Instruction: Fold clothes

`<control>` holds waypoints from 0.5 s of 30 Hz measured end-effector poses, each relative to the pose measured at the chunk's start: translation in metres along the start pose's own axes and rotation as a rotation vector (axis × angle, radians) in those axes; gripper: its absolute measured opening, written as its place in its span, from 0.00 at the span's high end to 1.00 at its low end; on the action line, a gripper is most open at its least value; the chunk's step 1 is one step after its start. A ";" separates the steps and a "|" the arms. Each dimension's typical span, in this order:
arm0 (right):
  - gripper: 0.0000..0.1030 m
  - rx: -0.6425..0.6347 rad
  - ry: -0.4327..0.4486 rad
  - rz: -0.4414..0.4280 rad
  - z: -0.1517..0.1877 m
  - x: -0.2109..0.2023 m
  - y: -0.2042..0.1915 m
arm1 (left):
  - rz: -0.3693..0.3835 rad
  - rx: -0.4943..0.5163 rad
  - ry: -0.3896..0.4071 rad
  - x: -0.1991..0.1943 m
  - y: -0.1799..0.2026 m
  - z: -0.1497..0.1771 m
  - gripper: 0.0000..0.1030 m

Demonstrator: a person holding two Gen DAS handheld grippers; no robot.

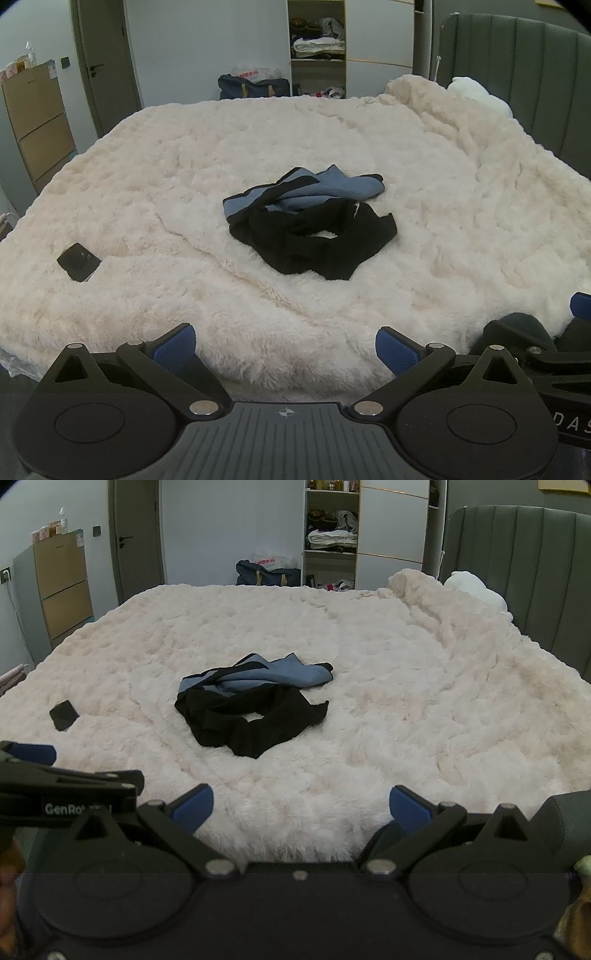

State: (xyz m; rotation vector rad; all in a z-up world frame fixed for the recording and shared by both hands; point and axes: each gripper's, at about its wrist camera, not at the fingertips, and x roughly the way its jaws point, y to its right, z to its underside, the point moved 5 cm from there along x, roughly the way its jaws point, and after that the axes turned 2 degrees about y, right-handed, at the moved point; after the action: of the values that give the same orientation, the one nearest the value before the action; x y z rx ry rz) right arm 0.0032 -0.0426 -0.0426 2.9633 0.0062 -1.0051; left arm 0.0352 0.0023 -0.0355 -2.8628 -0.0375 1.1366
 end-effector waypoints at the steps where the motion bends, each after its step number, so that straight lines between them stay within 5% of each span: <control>1: 0.00 -0.001 0.001 0.001 0.000 0.000 0.000 | 0.001 -0.001 0.000 0.000 0.000 0.000 0.00; 15: 0.00 0.003 -0.001 -0.001 0.001 0.001 0.001 | 0.007 -0.007 -0.002 0.000 -0.001 -0.003 0.00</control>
State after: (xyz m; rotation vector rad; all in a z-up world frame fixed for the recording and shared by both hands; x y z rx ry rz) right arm 0.0032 -0.0437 -0.0439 2.9658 0.0054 -1.0078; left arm 0.0366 0.0030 -0.0333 -2.8706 -0.0324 1.1422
